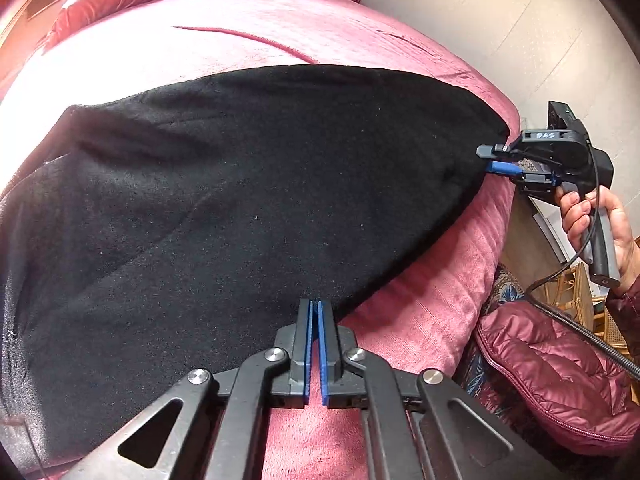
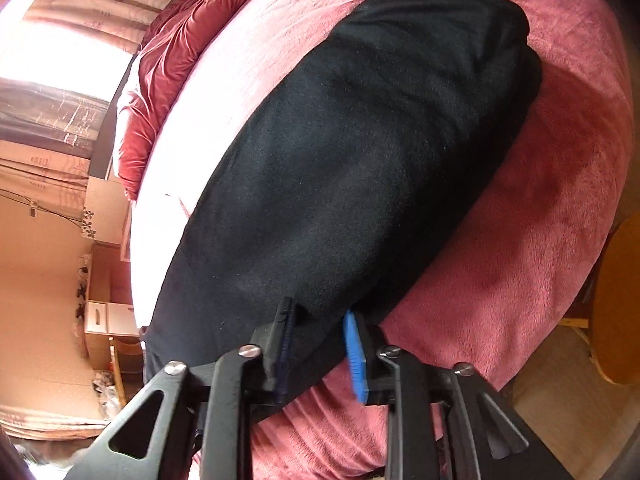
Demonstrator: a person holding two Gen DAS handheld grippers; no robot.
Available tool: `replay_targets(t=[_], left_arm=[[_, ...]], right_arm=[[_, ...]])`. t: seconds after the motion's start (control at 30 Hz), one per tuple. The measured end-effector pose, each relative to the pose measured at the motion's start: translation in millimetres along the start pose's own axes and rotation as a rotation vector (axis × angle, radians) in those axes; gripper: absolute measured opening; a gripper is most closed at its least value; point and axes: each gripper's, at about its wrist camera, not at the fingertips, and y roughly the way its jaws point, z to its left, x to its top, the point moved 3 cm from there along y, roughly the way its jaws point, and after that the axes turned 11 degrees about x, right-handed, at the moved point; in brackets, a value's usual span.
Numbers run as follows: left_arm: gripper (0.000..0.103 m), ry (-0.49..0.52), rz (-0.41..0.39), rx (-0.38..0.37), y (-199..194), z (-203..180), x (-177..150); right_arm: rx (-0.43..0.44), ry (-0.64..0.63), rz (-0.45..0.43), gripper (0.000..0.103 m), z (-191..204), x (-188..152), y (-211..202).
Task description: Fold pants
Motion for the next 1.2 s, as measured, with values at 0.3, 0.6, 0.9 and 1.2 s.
replay_targets(t=[0.3,0.6,0.9,1.2], left_arm=[[0.0,-0.027,-0.044,-0.087,-27,11,-12],[0.011,-0.083,-0.066,0.007,-34,23,-22],[0.03,-0.161,-0.099,0.092,-46,63,-29],[0.036,-0.215,-0.063,0.073,-39,79,-43]], right_arm=[[-0.05,-0.122,-0.009,0.007,17,-14,-17],[-0.104,-0.105,0.024,0.009,3,-25,0],[0.102,-0.271,0.23,0.053,74,-82,13],[0.19,-0.21,0.436,0.055,117,-147,97]])
